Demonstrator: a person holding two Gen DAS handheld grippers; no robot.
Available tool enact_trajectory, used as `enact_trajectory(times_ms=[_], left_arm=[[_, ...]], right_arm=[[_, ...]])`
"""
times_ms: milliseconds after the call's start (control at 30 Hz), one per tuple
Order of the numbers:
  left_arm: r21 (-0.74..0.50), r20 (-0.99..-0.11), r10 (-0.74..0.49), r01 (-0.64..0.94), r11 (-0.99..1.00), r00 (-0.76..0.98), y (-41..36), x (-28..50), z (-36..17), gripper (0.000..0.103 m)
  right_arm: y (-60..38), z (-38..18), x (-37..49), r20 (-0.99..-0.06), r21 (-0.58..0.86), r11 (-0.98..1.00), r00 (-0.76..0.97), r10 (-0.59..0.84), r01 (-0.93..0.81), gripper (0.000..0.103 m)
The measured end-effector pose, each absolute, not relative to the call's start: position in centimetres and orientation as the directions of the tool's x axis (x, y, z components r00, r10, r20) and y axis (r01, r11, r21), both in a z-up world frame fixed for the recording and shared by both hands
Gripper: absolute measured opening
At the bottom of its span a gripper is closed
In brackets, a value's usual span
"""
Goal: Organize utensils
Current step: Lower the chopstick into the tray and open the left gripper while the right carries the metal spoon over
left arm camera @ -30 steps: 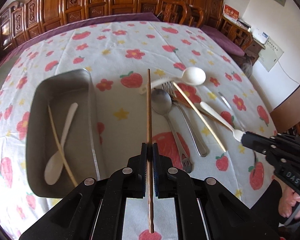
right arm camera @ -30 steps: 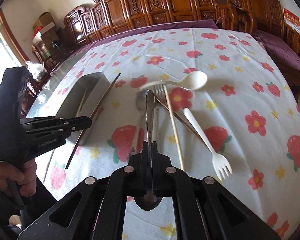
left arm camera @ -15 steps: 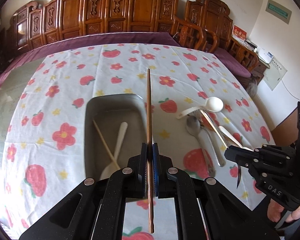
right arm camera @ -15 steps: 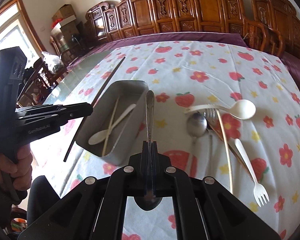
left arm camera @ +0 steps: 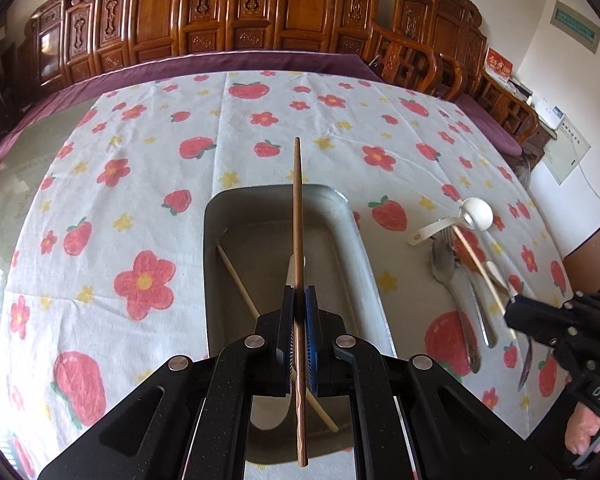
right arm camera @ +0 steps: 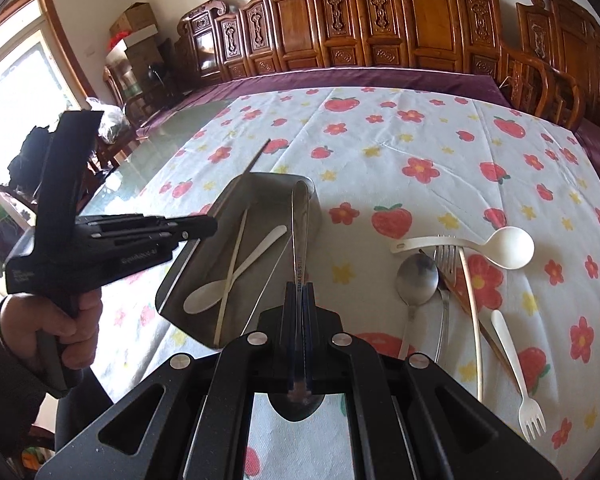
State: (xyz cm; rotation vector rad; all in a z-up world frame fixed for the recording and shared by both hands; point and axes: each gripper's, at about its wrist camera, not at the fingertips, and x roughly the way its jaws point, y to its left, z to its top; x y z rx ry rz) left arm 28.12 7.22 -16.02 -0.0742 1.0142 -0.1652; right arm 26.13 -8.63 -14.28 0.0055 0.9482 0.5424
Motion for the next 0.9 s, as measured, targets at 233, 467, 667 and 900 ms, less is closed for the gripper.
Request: enact_trajectory(times_ms=[233, 467, 667, 900], left_arm=[[-0.1, -0.867, -0.144, 0.116, 0.988, 0.477, 6.9, 28.3, -18.5, 0.004], [-0.093, -0.88, -0.138, 0.122, 0.988, 0.455, 7.0, 28.7, -19.3, 0.005], [-0.097, -0.874, -0.137, 0.108, 0.989, 0.467, 7.7, 27.8, -18.6, 0.005], [-0.075, -0.84, -0.108, 0.084, 0.994, 0.531, 9.7, 25.0, -15.6, 0.005]], right_arm=[[-7.6, -14.7, 27.1, -0.765, 0.252, 0.861, 0.453, 0.457, -0.443, 0.004], [-6.4, -15.3, 27.8, -0.769, 0.255, 0.857, 0.443, 0.461, -0.448, 0.004], [-5.5, -15.6, 28.1, -0.769, 0.254, 0.855, 0.442, 0.462, -0.452, 0.004], [-3.1, -16.1, 28.3, -0.76, 0.277, 0.838, 0.426, 0.491, -0.471, 0.004]])
